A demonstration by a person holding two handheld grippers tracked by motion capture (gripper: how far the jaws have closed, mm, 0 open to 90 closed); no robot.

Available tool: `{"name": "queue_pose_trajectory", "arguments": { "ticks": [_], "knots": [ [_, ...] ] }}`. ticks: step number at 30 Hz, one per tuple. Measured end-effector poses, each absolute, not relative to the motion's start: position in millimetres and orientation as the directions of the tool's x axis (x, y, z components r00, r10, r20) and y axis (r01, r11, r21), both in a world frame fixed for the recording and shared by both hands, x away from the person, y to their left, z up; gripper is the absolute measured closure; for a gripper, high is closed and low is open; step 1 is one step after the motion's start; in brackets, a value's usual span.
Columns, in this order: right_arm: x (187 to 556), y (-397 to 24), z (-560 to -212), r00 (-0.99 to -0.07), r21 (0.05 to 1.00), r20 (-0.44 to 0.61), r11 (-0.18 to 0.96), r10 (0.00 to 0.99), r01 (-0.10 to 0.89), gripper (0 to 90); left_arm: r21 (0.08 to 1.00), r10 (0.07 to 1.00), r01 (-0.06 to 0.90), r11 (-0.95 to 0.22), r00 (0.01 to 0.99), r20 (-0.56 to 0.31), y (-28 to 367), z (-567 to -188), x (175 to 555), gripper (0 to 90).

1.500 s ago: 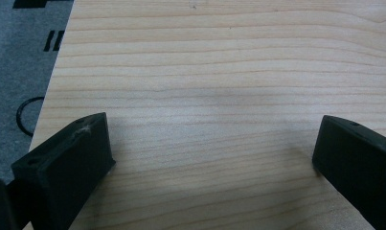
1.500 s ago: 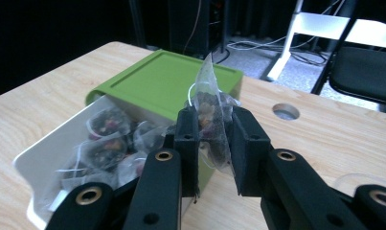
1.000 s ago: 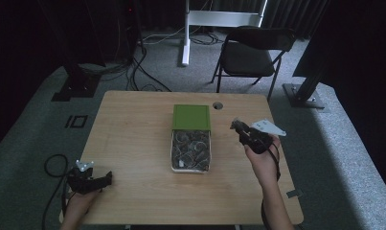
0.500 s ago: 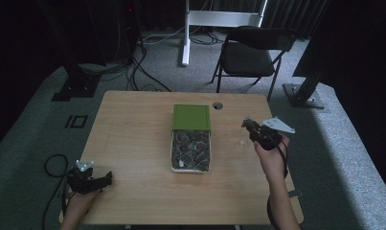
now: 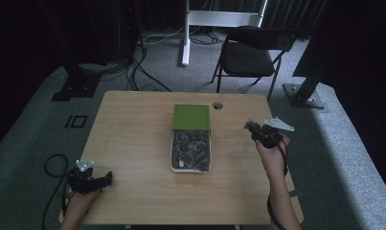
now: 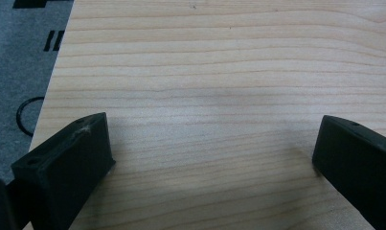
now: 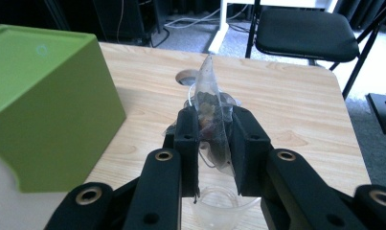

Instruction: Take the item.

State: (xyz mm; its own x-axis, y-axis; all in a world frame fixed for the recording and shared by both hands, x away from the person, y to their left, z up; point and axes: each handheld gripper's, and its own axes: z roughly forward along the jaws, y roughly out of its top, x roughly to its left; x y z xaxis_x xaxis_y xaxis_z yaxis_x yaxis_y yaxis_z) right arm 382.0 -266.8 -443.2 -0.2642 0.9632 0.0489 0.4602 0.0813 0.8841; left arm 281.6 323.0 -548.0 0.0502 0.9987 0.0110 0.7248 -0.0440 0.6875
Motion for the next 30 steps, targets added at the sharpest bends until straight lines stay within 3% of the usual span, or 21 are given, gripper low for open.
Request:
{"name": "queue_pose_trajectory", "arguments": {
  "ticks": [19, 24, 30],
  "knots": [
    [392, -271, -459, -0.244, 0.852, 0.053, 0.083, 0.968, 0.517, 74.4, 0.688, 0.999, 0.725, -0.044, 0.050, 0.011, 323, -548, 282, 0.3],
    [393, -273, -460, -0.239, 0.858, 0.063, 0.070, 0.969, 0.510, 67.3, 0.688, 0.999, 0.725, -0.044, 0.050, 0.011, 323, -548, 282, 0.3],
    [393, -276, -454, -0.234, 0.863, 0.053, 0.073, 0.971, 0.500, 52.5, 0.688, 0.999, 0.725, -0.044, 0.050, 0.011, 323, -548, 282, 0.3]
  ]
}}
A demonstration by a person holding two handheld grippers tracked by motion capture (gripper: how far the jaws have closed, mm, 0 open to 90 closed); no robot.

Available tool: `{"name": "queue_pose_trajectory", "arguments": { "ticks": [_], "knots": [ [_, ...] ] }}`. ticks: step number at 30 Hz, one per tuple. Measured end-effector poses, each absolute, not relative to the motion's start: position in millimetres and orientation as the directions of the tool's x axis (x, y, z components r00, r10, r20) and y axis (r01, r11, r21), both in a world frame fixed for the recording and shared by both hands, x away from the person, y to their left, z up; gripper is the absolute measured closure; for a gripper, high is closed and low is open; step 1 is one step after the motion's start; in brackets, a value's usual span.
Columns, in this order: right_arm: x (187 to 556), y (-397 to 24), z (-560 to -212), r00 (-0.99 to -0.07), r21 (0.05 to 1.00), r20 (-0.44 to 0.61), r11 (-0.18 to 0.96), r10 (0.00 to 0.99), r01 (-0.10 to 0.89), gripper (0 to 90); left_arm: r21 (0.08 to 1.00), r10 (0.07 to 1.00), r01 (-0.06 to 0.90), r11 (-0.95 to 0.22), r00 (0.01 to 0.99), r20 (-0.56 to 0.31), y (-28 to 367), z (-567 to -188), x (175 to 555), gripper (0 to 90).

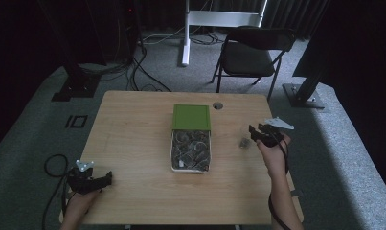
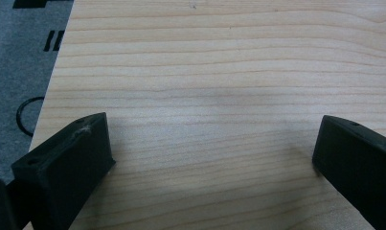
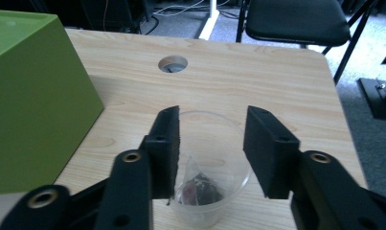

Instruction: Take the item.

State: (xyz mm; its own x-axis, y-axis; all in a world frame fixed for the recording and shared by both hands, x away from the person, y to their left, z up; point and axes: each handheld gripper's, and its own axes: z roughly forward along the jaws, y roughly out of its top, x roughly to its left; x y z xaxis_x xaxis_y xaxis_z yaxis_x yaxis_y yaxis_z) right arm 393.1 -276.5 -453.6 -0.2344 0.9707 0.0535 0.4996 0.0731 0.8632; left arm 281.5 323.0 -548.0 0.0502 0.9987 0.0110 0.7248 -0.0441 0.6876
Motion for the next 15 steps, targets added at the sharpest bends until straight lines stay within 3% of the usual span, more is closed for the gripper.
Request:
{"name": "queue_pose_trajectory", "arguments": {
  "ticks": [10, 15],
  "knots": [
    [385, -277, -454, -0.251, 0.863, 0.034, 0.099, 0.967, 0.496, 23.6, 0.688, 0.999, 0.725, -0.044, 0.050, 0.011, 323, -548, 282, 0.3],
    [377, -278, -453, -0.260, 0.868, 0.037, 0.098, 0.965, 0.487, 18.9, 0.688, 0.999, 0.725, -0.044, 0.050, 0.011, 323, -548, 282, 0.3]
  ]
}}
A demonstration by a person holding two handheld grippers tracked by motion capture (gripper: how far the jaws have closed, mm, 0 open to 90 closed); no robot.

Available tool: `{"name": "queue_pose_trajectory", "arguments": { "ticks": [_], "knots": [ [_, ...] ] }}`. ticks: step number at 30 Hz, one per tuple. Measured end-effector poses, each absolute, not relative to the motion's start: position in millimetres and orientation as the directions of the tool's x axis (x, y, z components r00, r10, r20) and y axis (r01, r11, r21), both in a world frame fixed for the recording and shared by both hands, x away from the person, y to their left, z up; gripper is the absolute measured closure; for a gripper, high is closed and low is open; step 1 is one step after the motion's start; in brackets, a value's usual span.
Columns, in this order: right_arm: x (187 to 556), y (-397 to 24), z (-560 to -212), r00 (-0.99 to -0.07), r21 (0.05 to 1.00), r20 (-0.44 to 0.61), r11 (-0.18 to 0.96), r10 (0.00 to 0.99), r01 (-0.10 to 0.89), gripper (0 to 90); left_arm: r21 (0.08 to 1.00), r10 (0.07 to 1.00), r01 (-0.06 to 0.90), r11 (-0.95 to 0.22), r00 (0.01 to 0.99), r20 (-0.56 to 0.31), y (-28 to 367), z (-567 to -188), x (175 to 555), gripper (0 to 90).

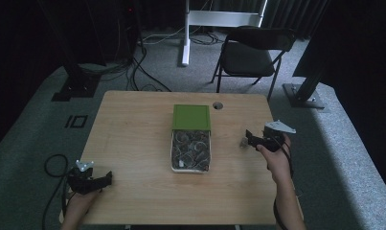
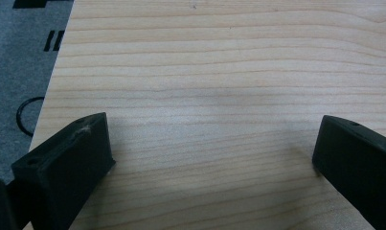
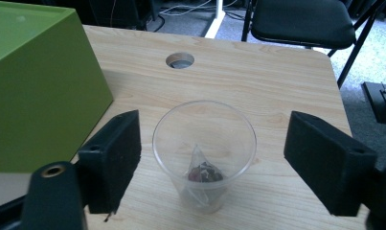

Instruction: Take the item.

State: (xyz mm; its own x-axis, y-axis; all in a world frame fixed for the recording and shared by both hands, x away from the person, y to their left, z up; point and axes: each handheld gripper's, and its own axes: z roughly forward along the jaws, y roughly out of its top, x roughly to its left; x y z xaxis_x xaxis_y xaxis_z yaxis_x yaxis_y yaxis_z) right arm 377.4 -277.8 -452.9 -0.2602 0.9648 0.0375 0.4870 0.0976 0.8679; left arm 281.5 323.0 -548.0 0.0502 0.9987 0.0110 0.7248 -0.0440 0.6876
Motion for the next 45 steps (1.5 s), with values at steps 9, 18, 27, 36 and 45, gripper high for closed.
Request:
{"name": "queue_pose_trajectory", "arguments": {
  "ticks": [9, 18, 27, 36, 45],
  "knots": [
    [360, -280, -457, -0.282, 0.874, 0.049, 0.095, 0.958, 0.476, 13.8, 0.687, 0.999, 0.725, -0.044, 0.050, 0.011, 323, -548, 282, 0.3],
    [343, -284, -469, -0.303, 0.876, 0.055, 0.099, 0.951, 0.472, 13.7, 0.688, 0.999, 0.725, -0.044, 0.050, 0.011, 323, -548, 282, 0.3],
    [326, -288, -486, -0.320, 0.866, 0.052, 0.117, 0.946, 0.486, 13.0, 0.688, 0.999, 0.724, -0.044, 0.050, 0.011, 323, -548, 282, 0.3],
    [313, -293, -511, -0.313, 0.840, 0.084, 0.102, 0.946, 0.533, 13.0, 0.687, 0.999, 0.725, -0.046, 0.051, 0.012, 323, -548, 282, 0.3],
    [302, -296, -529, -0.333, 0.813, 0.078, 0.134, 0.940, 0.567, 13.7, 0.687, 0.999, 0.725, -0.046, 0.052, 0.012, 323, -548, 281, 0.3]
  ]
}}
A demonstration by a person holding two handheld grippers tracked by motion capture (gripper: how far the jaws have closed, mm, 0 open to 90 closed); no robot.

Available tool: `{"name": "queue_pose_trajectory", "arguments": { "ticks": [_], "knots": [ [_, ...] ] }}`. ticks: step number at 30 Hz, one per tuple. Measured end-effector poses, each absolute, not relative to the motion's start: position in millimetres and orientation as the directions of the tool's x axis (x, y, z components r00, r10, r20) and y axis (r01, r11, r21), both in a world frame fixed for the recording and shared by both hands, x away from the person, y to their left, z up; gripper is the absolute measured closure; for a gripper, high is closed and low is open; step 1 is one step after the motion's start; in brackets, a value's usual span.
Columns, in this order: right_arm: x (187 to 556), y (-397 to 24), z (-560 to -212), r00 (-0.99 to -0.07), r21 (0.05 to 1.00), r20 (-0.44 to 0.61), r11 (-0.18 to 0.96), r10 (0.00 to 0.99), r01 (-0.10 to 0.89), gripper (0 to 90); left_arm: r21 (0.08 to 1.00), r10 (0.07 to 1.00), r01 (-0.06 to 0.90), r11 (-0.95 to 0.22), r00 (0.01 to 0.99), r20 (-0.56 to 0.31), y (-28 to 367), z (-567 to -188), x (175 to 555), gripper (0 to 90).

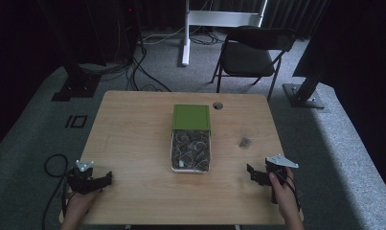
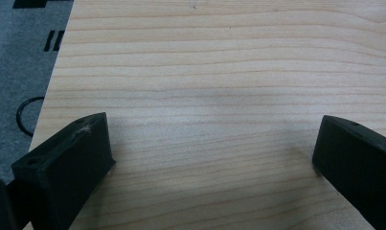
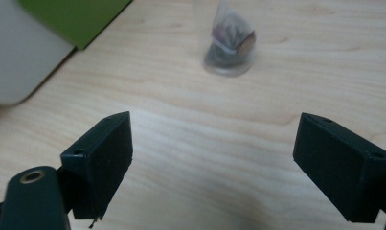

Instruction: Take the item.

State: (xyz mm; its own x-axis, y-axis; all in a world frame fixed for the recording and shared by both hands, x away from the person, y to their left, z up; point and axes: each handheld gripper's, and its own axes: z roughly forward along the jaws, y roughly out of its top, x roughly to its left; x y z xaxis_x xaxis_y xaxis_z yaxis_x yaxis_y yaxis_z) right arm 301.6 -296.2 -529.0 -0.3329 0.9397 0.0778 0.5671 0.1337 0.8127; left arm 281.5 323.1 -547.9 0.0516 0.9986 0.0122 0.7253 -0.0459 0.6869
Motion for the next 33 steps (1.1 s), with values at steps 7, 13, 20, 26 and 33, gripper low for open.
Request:
{"name": "queue_pose_trajectory", "arguments": {
  "ticks": [7, 13, 20, 26, 33],
  "knots": [
    [293, -302, -540, -0.360, 0.787, 0.035, 0.196, 0.932, 0.586, 14.2, 0.687, 0.999, 0.725, -0.046, 0.052, 0.012, 323, -548, 281, 0.3],
    [287, -303, -545, -0.386, 0.779, 0.023, 0.225, 0.922, 0.585, 14.2, 0.687, 0.999, 0.725, -0.046, 0.052, 0.012, 323, -548, 282, 0.3],
    [279, -306, -551, -0.398, 0.764, 0.002, 0.256, 0.917, 0.593, 14.2, 0.687, 0.999, 0.725, -0.046, 0.052, 0.012, 323, -548, 281, 0.3],
    [271, -310, -553, -0.382, 0.737, -0.017, 0.270, 0.924, 0.619, 13.8, 0.687, 0.999, 0.725, -0.046, 0.051, 0.012, 323, -548, 282, 0.3],
    [267, -312, -554, -0.349, 0.731, 0.008, 0.233, 0.937, 0.641, 13.8, 0.688, 0.999, 0.725, -0.046, 0.051, 0.013, 323, -548, 281, 0.3]
  ]
}}
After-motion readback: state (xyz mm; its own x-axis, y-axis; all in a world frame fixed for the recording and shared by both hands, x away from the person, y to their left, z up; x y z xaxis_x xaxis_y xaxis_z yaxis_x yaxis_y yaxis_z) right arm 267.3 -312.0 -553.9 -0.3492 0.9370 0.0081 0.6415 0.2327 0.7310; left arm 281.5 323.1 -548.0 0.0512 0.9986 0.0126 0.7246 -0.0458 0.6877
